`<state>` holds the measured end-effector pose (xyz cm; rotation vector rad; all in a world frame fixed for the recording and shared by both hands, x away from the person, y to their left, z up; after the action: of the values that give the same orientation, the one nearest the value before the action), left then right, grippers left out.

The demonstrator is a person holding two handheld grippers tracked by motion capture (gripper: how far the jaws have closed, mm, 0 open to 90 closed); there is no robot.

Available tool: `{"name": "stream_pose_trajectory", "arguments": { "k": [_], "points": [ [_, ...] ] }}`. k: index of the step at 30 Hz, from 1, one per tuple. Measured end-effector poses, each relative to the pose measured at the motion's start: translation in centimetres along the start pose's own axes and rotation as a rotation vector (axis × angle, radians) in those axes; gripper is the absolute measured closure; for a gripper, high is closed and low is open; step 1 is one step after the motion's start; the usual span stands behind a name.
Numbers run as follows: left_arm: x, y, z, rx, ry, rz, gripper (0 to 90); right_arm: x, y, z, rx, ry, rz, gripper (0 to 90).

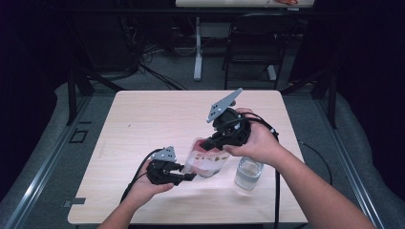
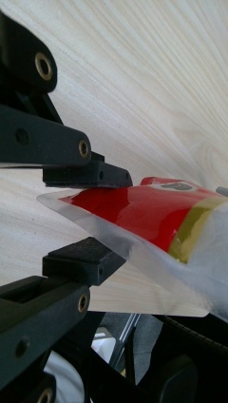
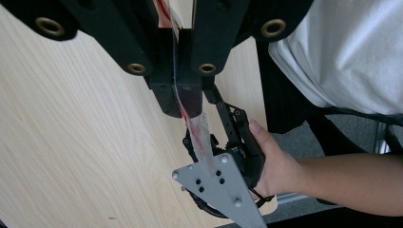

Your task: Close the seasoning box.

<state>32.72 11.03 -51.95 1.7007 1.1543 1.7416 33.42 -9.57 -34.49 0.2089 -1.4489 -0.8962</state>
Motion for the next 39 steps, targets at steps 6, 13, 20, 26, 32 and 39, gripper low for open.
{"name": "stream_pose_trajectory", "arguments": {
  "k": [6, 13, 20, 26, 32, 39],
  "points": [
    [0.5, 0.0, -0.1, 0.006, -0.011, 0.005, 67.8, 0.2, -0.4, -0.3, -0.003, 0.003, -0.005, 89.8],
    [1.4, 0.1, -0.2, -0.002, 0.004, 0.021, 68.9, 0.4, -0.7, -0.4, -0.012, -0.005, -0.013, 89.6],
    [2.2, 0.2, -0.5, -0.008, 0.010, 0.030, 69.8, 0.7, -1.3, -0.5, -0.021, -0.004, -0.027, 89.6],
    [2.5, 0.3, -0.7, -0.011, 0.009, 0.046, 70.3, 0.8, -2.0, -0.7, -0.038, 0.000, -0.040, 89.6],
    [2.5, 0.0, -0.8, -0.010, 0.000, 0.045, 70.6, 0.7, -2.7, -0.9, -0.048, -0.001, -0.049, 89.6],
    [2.2, -0.6, -0.7, -0.001, -0.005, 0.080, 71.3, -0.2, -3.8, -1.4, -0.076, 0.006, -0.037, 89.5]
  ]
}}
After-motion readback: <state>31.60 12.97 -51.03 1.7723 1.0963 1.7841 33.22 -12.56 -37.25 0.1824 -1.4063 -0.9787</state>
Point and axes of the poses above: each handheld gripper's, and its own axes: x roughly backward along the jaws, y roughly out of its top, z roughly to its left, the point moved 2 cm from there along -x, roughly forward along the jaws, and after that the axes turned 8 degrees about -x, right-handed, at the moved point
